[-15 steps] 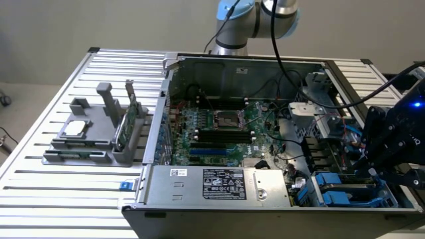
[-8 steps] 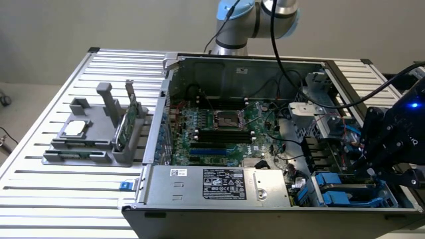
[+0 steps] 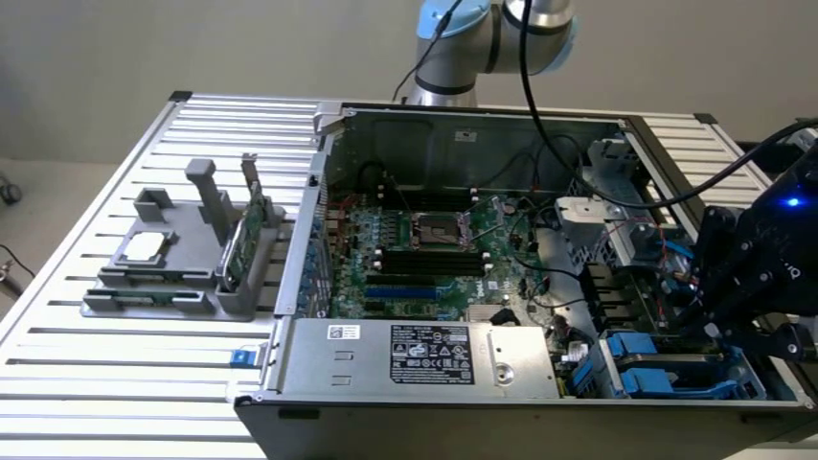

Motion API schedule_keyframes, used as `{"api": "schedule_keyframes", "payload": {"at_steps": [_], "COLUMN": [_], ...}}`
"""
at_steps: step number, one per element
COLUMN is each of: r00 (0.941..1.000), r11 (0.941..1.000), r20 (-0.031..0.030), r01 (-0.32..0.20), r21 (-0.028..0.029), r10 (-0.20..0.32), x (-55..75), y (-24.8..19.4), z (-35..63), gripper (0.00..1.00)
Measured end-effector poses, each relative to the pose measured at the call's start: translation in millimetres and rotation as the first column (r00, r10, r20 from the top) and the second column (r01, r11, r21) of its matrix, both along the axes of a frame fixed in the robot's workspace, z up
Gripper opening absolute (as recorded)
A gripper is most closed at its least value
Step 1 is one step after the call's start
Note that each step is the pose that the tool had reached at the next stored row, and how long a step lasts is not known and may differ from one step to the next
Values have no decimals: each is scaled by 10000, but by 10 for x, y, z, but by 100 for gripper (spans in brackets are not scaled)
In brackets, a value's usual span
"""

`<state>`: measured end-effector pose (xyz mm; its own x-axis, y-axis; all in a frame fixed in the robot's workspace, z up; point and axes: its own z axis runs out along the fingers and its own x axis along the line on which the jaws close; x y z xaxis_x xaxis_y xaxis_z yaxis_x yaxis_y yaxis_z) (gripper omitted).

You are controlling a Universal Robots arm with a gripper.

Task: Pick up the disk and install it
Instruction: 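Insert the disk into the insertion slot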

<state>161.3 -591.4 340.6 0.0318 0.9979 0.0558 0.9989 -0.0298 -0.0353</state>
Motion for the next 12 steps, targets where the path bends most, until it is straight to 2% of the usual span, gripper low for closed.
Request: {"api": "schedule_keyframes", "payload": {"at_steps": [5,12], "r00": [10000,10000], "r11": [10000,10000], "r20": [1,15], "r01": [0,-2], "r21": [-38,-40], "r10": [0,2], "x": [0,1], "y": [1,1], "z": [-7,-8], "gripper": [17,17]}}
